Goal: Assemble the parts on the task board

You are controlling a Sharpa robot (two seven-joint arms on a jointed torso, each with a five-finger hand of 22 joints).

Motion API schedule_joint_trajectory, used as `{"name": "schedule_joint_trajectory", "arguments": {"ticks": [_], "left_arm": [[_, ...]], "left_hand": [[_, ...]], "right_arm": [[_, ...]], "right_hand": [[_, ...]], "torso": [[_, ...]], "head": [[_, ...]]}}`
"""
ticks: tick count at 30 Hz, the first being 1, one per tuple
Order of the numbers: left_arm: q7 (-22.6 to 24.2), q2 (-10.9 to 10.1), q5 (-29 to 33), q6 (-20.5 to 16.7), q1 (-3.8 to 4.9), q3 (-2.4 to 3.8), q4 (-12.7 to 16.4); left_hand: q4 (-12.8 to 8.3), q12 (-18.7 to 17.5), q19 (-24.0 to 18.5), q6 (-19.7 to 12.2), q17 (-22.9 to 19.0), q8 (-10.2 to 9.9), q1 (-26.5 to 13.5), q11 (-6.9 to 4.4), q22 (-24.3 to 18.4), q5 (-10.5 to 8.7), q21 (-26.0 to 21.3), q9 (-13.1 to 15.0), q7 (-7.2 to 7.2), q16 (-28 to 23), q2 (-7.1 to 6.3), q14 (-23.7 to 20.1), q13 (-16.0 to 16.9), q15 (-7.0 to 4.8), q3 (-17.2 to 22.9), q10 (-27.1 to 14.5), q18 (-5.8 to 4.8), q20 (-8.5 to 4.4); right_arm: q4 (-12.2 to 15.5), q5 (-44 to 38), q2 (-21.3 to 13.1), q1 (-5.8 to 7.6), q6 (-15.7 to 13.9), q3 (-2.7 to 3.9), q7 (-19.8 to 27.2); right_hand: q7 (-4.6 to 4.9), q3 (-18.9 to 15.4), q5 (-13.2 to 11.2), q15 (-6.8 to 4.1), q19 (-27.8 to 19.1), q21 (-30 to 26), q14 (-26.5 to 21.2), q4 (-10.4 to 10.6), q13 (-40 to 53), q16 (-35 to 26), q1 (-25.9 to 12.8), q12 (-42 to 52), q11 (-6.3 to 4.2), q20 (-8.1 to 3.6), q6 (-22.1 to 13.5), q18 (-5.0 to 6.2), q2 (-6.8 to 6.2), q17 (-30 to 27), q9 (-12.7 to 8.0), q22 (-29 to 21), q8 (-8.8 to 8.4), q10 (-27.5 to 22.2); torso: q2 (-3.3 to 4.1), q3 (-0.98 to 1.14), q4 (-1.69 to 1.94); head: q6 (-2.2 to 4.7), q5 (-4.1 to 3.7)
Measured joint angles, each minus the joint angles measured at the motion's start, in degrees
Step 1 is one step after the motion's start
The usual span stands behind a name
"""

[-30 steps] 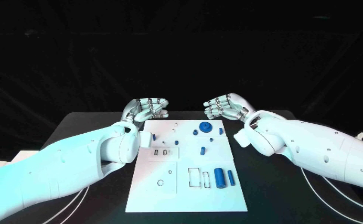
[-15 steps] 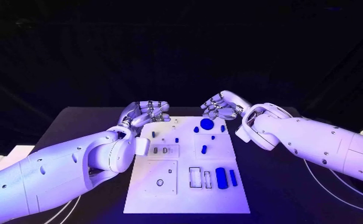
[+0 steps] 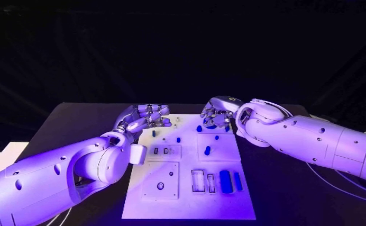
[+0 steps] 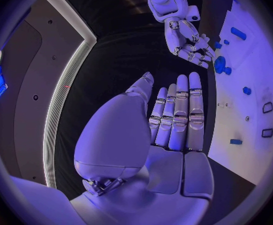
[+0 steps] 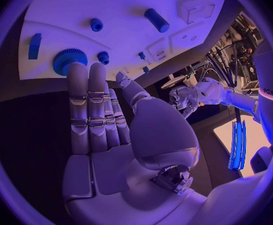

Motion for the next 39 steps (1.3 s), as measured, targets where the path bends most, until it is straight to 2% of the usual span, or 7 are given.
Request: {"name": "schedule_joint_trajectory", "arguments": {"ticks": [9, 11, 12, 17, 22, 25, 39], "left_arm": [[-0.49, -0.86, 0.05, 0.29, 0.5, 0.06, 2.17], [-0.58, -0.96, 0.06, 0.33, 0.59, 0.07, 2.47], [-0.62, -0.99, 0.06, 0.35, 0.62, 0.07, 2.57], [-0.83, -1.18, 0.07, 0.36, 0.77, 0.09, 2.98], [-0.99, -1.2, 0.08, 0.38, 0.8, 0.09, 3.2], [-1.05, -1.2, 0.09, 0.38, 0.81, 0.09, 3.28], [-1.33, -1.42, 0.09, 0.44, 0.84, 0.09, 3.55]], "left_hand": [[-0.23, 0.0, 0.0, 0.0, 0.13, -0.23, -0.3, 0.0, -0.06, 0.0, -0.21, 0.0, 0.0, -0.38, 0.3, 0.0, 0.0, 0.0, -0.23, 0.0, 0.0, 0.0], [-0.23, -0.3, 0.0, 0.0, 0.23, -0.23, -0.3, 0.0, -0.06, 0.0, -0.21, -0.06, 0.0, -0.38, 0.3, 0.0, 0.0, 0.0, -0.24, 0.0, 0.0, 0.0], [-0.23, -0.39, 0.0, 0.0, 0.24, -0.23, -0.3, 0.0, -0.1, 0.0, -0.21, -0.06, 0.0, -0.38, 0.3, 0.0, 0.0, 0.0, -0.24, 0.0, 0.0, 0.0], [-0.23, -0.39, 0.0, 0.0, 0.32, -0.45, -0.41, 0.0, -0.12, 0.0, -0.21, -0.06, 0.0, -0.66, 0.19, 0.0, 0.01, 0.0, -0.23, 0.0, 0.0, 0.0], [-0.32, -0.39, -0.07, 0.0, 0.35, -0.45, -0.54, 0.0, -0.11, 0.0, -0.21, -0.06, 0.0, -0.66, 0.06, 0.0, 0.01, 0.0, -0.33, -0.01, -0.01, 0.06], [-0.4, -0.39, -0.22, 0.0, 0.39, -0.45, -0.54, 0.0, -0.11, 0.0, -0.21, -0.11, 0.0, -0.66, 0.06, 0.0, 0.01, 0.0, -0.4, -0.01, -0.01, 0.2], [-0.4, -0.39, -0.22, 0.0, 0.38, -0.44, -0.54, 0.0, -0.17, 0.0, -0.21, -0.1, 0.0, -0.66, 0.06, 0.0, -0.04, 0.0, -0.4, -0.01, -0.01, 0.2]], "right_arm": [[0.06, -6.19, 0.99, 0.49, 2.16, 0.03, -2.58], [0.08, -7.1, 1.14, 0.54, 2.61, 0.03, -2.97], [0.09, -7.43, 1.2, 0.56, 2.77, 0.03, -3.1], [0.0, -8.74, 1.63, 0.6, 3.58, 0.03, -3.62], [-0.38, -9.74, 2.12, 0.61, 4.42, 0.03, -4.0], [-0.56, -10.2, 2.31, 0.61, 4.9, 0.03, -4.19], [-1.48, -11.84, 3.11, 0.61, 6.86, 0.03, -4.83]], "right_hand": [[-0.27, 1.86, 0.22, 0.0, 0.46, 14.97, 0.0, 0.31, 0.0, 7.12, -0.53, 0.0, 0.21, 0.55, 0.27, -1.21, -0.53, 6.0, 0.03, 17.05, 0.0, -0.84], [-0.21, 2.16, 0.22, 0.0, 0.47, 16.7, 0.0, 0.33, 0.0, 8.23, -0.53, 0.0, 0.06, 0.56, 0.7, -1.25, -0.53, 6.89, 0.08, 19.16, 0.0, -0.99], [-0.25, 2.44, 0.22, 0.0, 0.47, 17.46, 0.0, 0.4, -0.01, 8.95, -0.53, 0.0, 0.0, 0.56, 0.86, -2.04, -0.53, 7.57, 0.08, 20.08, 0.0, -1.05], [-0.13, 3.8, 0.16, 0.0, 1.73, 21.15, 0.0, 0.51, -0.17, 13.91, -0.53, 0.0, 0.24, 0.74, 1.36, -2.09, -0.53, 12.24, 0.07, 24.89, 0.0, -1.63], [-0.14, 4.38, -0.13, 0.01, 1.73, 22.43, 0.0, 0.65, -0.25, 16.12, -0.53, 0.0, 0.33, 0.74, 1.36, -2.09, -0.53, 14.27, 0.07, 26.53, 0.0, -1.79], [-0.04, 4.61, -0.38, 0.01, 1.73, 23.27, 0.0, 0.88, -0.25, 17.38, -0.53, 0.0, 0.42, 0.74, 1.68, -3.0, -0.53, 15.31, 0.07, 27.34, 0.0, -1.87], [-0.48, 6.44, -1.06, 0.01, 1.72, 24.8, 0.0, 1.59, -0.25, 20.21, -0.48, 0.0, -0.01, 0.74, 2.93, -3.0, -0.48, 17.65, 0.18, 29.41, 0.0, -1.44]], "torso": [[1.45, -0.18, 0.57], [1.68, -0.18, 0.67], [1.77, -0.19, 0.7], [2.24, -0.21, 0.91], [2.58, -0.21, 1.03], [2.73, -0.21, 1.1], [3.19, -0.21, 1.23]], "head": [[0.3, -0.5], [0.31, -0.54], [0.31, -0.57], [0.3, -0.65], [0.3, -0.76], [0.22, -0.8], [-0.07, -0.86]]}}
